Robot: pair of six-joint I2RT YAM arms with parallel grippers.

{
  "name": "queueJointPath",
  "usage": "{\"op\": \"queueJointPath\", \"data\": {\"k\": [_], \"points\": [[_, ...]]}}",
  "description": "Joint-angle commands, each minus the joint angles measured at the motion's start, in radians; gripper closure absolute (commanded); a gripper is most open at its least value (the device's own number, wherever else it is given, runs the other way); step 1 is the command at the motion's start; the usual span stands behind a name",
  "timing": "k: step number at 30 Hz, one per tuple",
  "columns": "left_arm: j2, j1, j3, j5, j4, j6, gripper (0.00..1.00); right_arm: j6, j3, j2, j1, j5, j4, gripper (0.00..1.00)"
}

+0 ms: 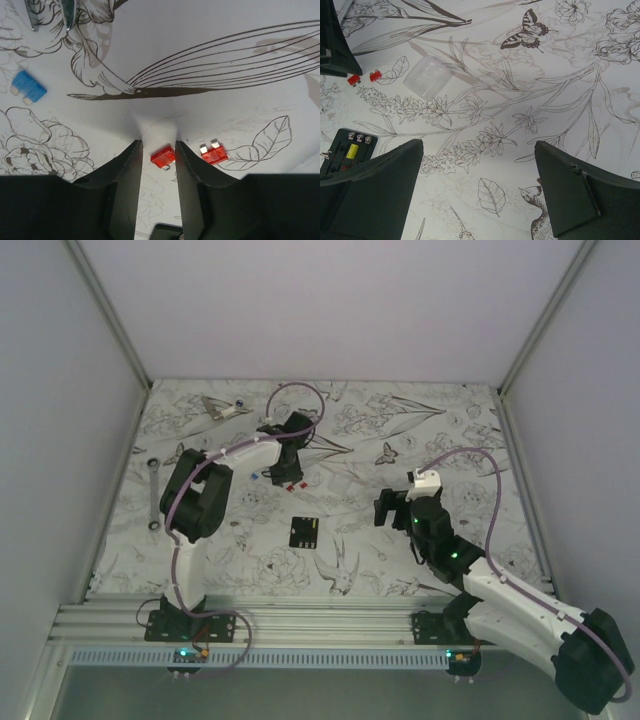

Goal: Snap on the fuse box
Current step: Move the fuse to the center of the board.

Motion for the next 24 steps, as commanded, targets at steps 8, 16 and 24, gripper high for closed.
{"op": "queueJointPath", "data": {"k": [8,16,24], "points": [[-0.029,-0.019,-0.065,-0.053,-0.111,-0.019,0.64,-0.008,0.007,-0.018,-0.006,-0.003,0.028,0.0],[-0.077,-0.015,-0.124,-0.036,-0.11,-0.034,0.63,-0.007,0.006,-0.03,-0.006,-0.005,0.021,0.0],[-0.146,-0.014,-0.181,-0.058,-0.11,-0.064,0.57,-0.006,0.004,-0.039,-0.005,-0.005,0.02,0.0]]}}
